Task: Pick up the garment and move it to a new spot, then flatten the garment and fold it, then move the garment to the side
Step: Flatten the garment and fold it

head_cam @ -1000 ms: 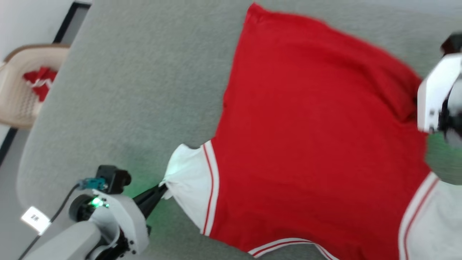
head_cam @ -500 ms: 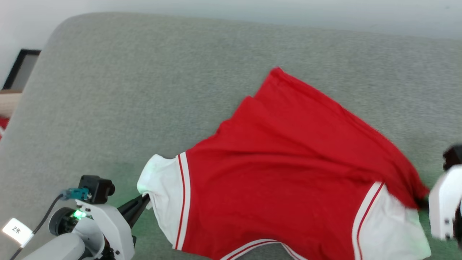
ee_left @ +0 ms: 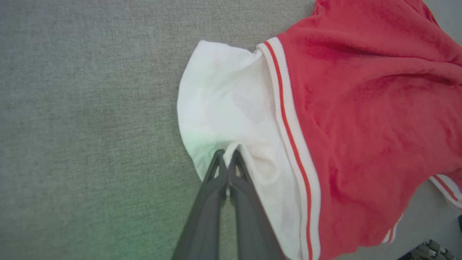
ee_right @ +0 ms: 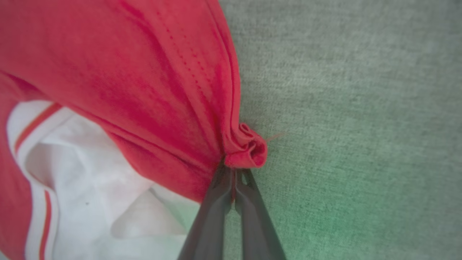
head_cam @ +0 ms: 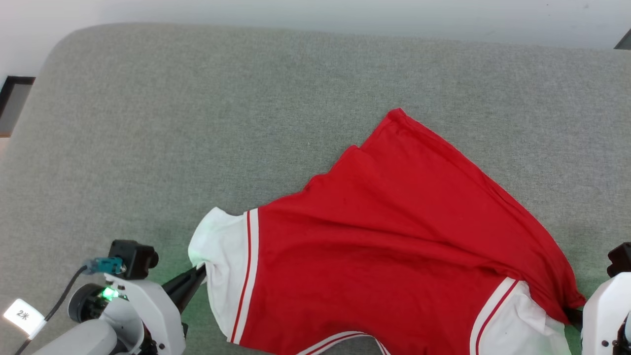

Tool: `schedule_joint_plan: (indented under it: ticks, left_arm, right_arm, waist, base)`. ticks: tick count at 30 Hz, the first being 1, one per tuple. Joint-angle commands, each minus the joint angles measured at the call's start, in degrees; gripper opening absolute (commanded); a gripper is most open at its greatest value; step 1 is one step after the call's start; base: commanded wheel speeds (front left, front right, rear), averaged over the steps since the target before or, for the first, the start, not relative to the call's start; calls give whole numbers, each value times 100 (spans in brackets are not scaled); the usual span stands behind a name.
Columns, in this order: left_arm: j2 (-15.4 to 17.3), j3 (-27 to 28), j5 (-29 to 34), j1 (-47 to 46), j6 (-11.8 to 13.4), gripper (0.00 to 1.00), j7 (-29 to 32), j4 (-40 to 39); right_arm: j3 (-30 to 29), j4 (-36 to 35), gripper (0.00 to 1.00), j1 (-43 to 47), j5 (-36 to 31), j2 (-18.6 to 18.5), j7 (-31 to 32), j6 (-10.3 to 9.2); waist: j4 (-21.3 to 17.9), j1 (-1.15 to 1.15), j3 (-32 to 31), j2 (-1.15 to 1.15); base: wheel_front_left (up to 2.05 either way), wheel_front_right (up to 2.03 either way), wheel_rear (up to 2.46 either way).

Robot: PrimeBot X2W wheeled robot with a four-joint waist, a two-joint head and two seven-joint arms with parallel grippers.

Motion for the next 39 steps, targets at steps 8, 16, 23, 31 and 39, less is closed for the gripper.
schedule_joint_plan:
  ticks: [8, 16, 23, 31, 39]
  left_arm:
    - [1, -21, -18, 81, 1, 0, 16, 15]
    - [4, -52, -5, 111, 47, 0, 33, -66]
    - [-114, -89, 63, -22, 22, 0, 60, -127]
    - [-360, -134, 166, -263, -144, 0, 78, -19]
    - [-720, -213, 287, -581, -351, 0, 78, 226]
  right_arm:
    - [166, -198, 100, 175, 65, 63, 201, -13]
    - [38, -1373, 100, -243, 149, -53, 352, -11]
    - [509, -1459, 100, -1281, -78, -144, -388, -11]
    - [1624, 272, 100, -3051, -218, -394, -1838, -11]
    - [3104, 2384, 100, -4654, 60, -542, -2228, -11]
  waist:
    - [26, 0, -101, 0]
    - [138, 0, -161, 0]
    - [378, 0, -42, 0]
    - [749, 0, 273, 0]
    - [1170, 0, 606, 0]
  base:
    - [0, 0, 0]
    - [0, 0, 0]
    - [0, 0, 0]
    - [0, 0, 0]
    - [0, 0, 0]
